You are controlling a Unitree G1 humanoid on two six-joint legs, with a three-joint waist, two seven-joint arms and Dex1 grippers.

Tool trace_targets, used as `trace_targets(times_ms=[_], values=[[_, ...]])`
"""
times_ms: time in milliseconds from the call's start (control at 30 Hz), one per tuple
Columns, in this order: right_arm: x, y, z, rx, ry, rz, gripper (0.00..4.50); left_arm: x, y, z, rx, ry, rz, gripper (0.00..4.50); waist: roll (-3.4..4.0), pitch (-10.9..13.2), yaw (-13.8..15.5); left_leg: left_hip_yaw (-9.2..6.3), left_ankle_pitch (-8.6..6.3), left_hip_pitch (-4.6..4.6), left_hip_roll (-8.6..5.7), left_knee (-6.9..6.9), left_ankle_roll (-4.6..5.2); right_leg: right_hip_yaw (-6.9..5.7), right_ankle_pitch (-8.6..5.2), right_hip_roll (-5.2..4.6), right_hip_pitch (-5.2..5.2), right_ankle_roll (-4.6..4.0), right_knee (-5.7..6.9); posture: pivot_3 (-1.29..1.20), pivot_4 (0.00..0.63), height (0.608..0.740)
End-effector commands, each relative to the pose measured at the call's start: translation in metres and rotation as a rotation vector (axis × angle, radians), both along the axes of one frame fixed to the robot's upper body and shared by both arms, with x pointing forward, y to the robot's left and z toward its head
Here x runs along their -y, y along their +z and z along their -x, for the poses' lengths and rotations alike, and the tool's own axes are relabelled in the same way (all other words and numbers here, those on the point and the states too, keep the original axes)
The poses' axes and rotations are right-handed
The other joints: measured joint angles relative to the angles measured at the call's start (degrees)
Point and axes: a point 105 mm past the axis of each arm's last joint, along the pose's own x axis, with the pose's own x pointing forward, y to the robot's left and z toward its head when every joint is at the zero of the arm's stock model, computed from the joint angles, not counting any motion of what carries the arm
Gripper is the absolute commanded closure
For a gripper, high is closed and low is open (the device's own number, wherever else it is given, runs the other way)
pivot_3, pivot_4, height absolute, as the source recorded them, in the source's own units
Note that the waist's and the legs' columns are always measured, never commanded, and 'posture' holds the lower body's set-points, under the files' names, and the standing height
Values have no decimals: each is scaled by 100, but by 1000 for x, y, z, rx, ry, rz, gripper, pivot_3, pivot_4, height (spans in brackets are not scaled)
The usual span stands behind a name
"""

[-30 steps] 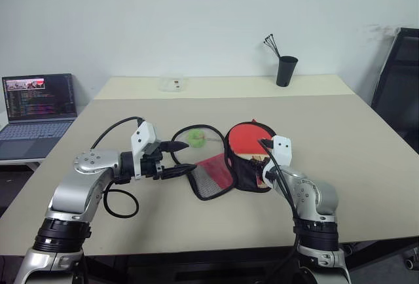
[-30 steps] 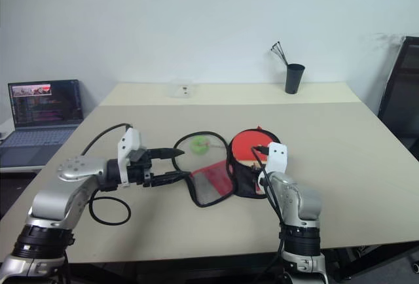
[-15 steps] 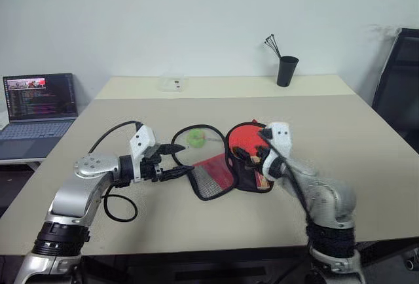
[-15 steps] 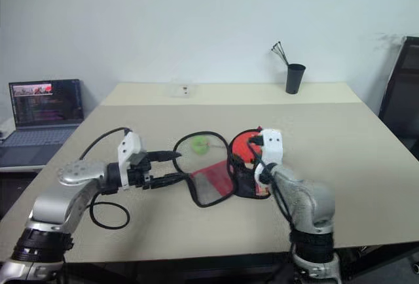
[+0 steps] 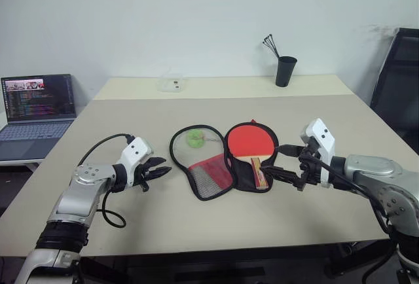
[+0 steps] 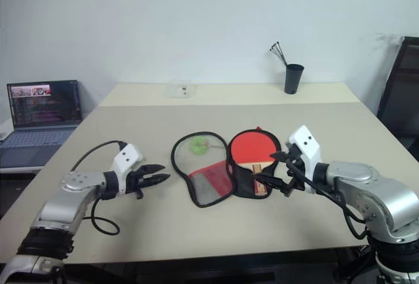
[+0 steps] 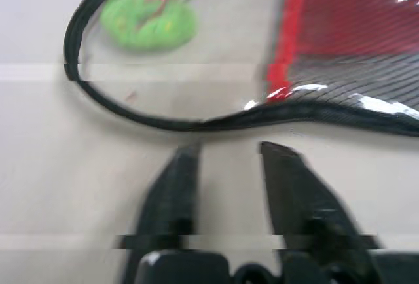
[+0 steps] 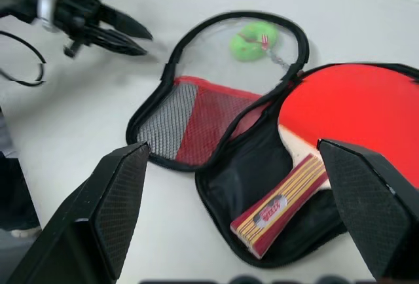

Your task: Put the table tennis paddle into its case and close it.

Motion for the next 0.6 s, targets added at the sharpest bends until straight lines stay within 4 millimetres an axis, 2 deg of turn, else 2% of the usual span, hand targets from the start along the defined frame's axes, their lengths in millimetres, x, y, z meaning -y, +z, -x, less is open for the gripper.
trace_targets(times_ms=[33, 233, 367, 600], values=[[1, 13, -2, 63, 6, -16, 0, 4, 3, -8, 14, -3, -10, 4334, 0, 0, 7, 0, 0, -1, -1, 0, 0, 0, 0, 0, 0, 0, 0, 0, 150, 740], [1, 11, -2, 63, 5, -16, 0, 0, -11, -21, -9, 63, -43, 4424, -1, 0, 17, -1, 0, -5, -2, 1, 0, -1, 0, -2, 0, 0, -2, 0, 150, 740], [1, 11, -3, 65, 5, -17, 0, 7, -18, -28, -9, 78, -32, 4424, -2, 0, 25, 0, 0, -4, -2, 1, 0, 0, 1, -3, 0, 0, 0, 0, 150, 740], [2, 10, -3, 63, 4, -13, 0, 55, -9, -46, 18, 29, 116, 4424, -6, -2, 177, -5, 0, 2, -10, 10, 0, -6, 1, -9, 14, 1, 2, 0, 150, 740]])
